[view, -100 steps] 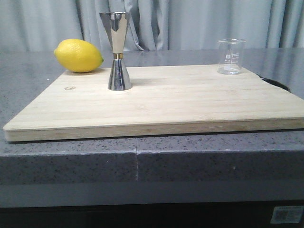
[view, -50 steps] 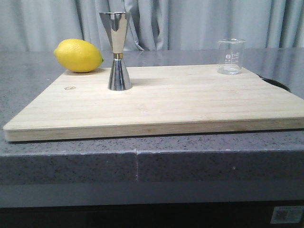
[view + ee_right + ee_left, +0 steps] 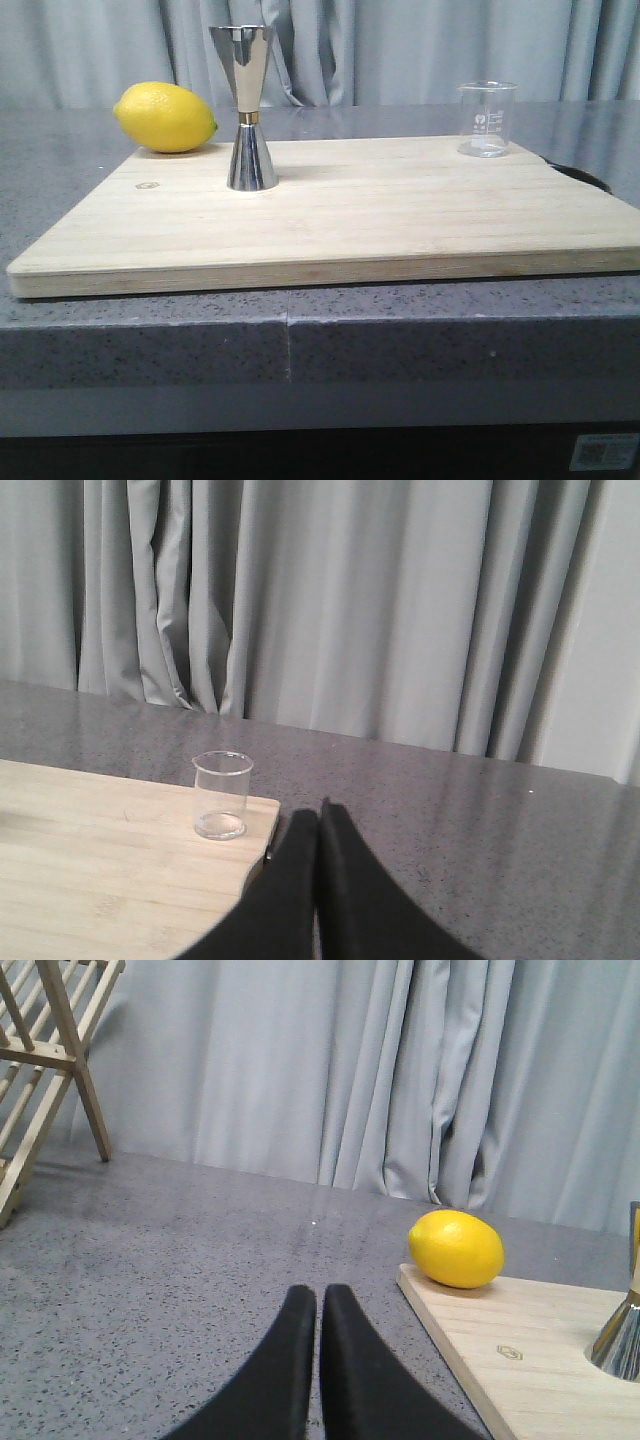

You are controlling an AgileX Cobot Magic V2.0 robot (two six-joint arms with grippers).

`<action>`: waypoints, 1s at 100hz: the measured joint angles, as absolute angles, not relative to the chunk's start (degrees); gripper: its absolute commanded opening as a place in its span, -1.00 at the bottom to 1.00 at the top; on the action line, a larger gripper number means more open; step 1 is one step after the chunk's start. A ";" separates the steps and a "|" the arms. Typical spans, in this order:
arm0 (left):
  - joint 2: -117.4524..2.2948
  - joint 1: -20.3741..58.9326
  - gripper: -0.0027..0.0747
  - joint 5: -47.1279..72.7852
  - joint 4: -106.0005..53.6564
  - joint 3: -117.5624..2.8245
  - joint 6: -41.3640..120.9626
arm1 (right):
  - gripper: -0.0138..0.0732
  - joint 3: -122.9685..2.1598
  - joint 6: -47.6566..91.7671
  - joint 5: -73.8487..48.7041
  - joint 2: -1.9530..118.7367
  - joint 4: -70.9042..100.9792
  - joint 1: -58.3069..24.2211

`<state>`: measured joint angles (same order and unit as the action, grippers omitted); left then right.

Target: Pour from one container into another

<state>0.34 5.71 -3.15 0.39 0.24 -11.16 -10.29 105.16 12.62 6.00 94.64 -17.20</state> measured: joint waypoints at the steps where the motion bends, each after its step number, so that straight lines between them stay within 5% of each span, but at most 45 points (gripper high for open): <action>1: 0.34 5.71 -0.98 -3.15 0.39 0.24 -11.16 | -0.84 -10.29 105.16 12.76 6.00 94.64 -17.20; 52: 0.34 5.71 -0.98 -3.15 0.39 0.24 -11.16 | -0.84 -10.29 100.28 13.88 6.00 92.61 -17.20; 100: 0.34 5.71 -0.98 -3.15 0.39 0.24 -11.16 | -0.84 -8.39 35.29 7.15 6.00 23.70 -14.18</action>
<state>0.34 5.71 -3.15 0.39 0.24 -11.16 -8.39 35.29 7.15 6.00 23.70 -14.18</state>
